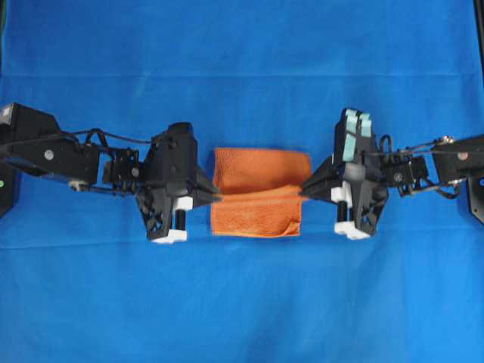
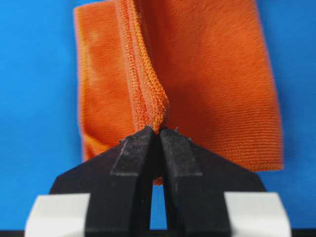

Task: Fold the orange towel.

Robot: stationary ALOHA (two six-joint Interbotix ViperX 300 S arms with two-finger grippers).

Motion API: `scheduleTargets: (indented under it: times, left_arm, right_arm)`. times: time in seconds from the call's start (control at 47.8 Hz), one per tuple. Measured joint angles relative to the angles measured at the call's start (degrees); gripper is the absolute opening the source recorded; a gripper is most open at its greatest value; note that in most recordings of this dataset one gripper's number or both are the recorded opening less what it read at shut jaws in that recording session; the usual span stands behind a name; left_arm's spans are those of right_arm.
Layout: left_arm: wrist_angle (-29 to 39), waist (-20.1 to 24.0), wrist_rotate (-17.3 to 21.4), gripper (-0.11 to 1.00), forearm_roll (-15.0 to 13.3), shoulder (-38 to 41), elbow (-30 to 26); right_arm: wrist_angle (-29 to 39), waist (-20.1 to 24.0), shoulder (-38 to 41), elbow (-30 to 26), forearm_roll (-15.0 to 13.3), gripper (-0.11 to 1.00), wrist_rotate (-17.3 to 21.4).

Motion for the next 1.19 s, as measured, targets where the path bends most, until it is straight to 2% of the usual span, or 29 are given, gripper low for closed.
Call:
scheduleTargets:
  times: [0.314, 0.586, 0.649, 0.732, 0.795, 0.9, 0.941, 1.025, 1.192]
  left_arm:
    - [1.32, -1.49, -1.05, 0.03, 0.0, 1.14, -0.88]
    - [0.62, -1.58, -0.97, 0.04, 0.0, 7.12, -1.93]
    - [0.62, -1.58, -1.05, 0.09, 0.0, 7.47, -2.11]
    - [0.62, -1.76, -1.32, 0.24, 0.0, 7.56, -2.02]
    - [0.18, -1.85, -1.14, 0.38, 0.0, 7.56, -2.02]
    - [-0.18, -2.02, -1.14, 0.57, 0.0, 7.56, -2.02]
    - [-0.26, -2.02, -1.14, 0.65, 0.0, 7.56, -1.93]
    - [-0.18, -2.02, -1.05, 0.71, 0.0, 7.38, -2.02]
    - [1.76, -2.11, -0.35, 0.71, 0.0, 4.04, -1.85]
  right_arm:
    - [-0.09, 0.44, 4.92, -1.32, 0.0, 0.04, 1.58]
    - [-0.26, 0.53, 8.96, -2.64, 1.41, 0.05, 1.76]
    - [-0.53, 0.53, 9.58, -2.72, 1.93, 0.05, 1.76]
    - [-0.7, 0.88, 10.02, -2.81, 2.37, 0.08, 1.93]
    - [-0.79, 1.41, 10.11, -2.81, 2.46, 0.22, 1.93]
    - [-0.88, 2.2, 10.37, -2.9, 2.46, 0.54, 1.85]
    - [-0.79, 2.46, 10.28, -2.99, 2.46, 0.6, 1.85]
    - [-0.7, 2.81, 10.37, -3.25, 2.55, 0.58, 1.93]
    - [1.32, 2.9, 8.35, -3.96, 2.55, 0.55, 1.49]
